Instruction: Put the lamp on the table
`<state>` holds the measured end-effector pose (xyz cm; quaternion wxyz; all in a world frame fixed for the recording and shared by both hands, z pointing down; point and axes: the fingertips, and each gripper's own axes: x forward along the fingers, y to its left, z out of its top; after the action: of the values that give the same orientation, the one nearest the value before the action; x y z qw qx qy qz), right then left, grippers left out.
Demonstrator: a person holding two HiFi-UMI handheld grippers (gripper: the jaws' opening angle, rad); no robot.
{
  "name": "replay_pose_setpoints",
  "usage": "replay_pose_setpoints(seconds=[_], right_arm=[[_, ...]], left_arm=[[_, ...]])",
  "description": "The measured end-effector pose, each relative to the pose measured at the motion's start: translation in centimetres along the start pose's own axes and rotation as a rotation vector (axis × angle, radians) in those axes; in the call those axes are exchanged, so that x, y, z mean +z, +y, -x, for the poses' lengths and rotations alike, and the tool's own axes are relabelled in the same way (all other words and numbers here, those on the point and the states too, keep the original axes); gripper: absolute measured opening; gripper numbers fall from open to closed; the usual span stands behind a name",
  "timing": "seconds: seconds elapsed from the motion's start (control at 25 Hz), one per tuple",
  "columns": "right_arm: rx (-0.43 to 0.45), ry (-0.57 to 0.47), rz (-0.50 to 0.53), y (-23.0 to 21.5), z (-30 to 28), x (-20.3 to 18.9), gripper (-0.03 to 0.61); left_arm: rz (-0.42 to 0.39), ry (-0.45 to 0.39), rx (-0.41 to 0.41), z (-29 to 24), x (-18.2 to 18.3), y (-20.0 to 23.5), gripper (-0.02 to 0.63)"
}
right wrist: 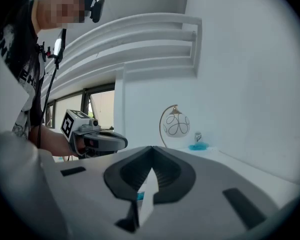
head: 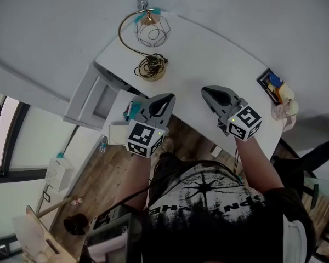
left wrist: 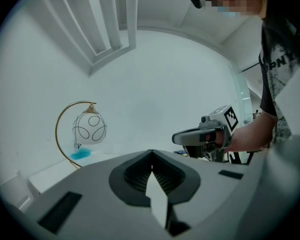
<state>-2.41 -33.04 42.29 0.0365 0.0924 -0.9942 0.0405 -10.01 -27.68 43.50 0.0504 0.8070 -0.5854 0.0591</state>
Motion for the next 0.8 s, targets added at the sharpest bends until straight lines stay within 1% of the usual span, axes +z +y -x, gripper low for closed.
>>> replay_pose_setpoints(seconds=[0.12, 0.32, 0.64, 0.8], right_arm=[[-0.014, 0.011, 0.000, 0.3, 1.3, -0.4, 0.018], [-0.024, 0.010, 0.019, 0.9, 2.3, -0.2, 0.018], [-0.040, 0.027, 0.022, 1.4, 3.4, -1.1, 0.018], [-0.046, 0.026, 0.025, 1.7, 3.6, -1.3, 0.018]], left_arm=[[0.006, -0.002, -0.005, 0.1, -0.1, -1.1, 0.015], [-0.025, 0.015, -0.026, -0.2, -0.1, -2.3, 0.015], [-0.021, 0.023, -0.069, -0.5, -0.2, -4.0, 0.015], [-0.029, 0.024, -0.075, -0.3, 0.0, -4.3, 0.015]])
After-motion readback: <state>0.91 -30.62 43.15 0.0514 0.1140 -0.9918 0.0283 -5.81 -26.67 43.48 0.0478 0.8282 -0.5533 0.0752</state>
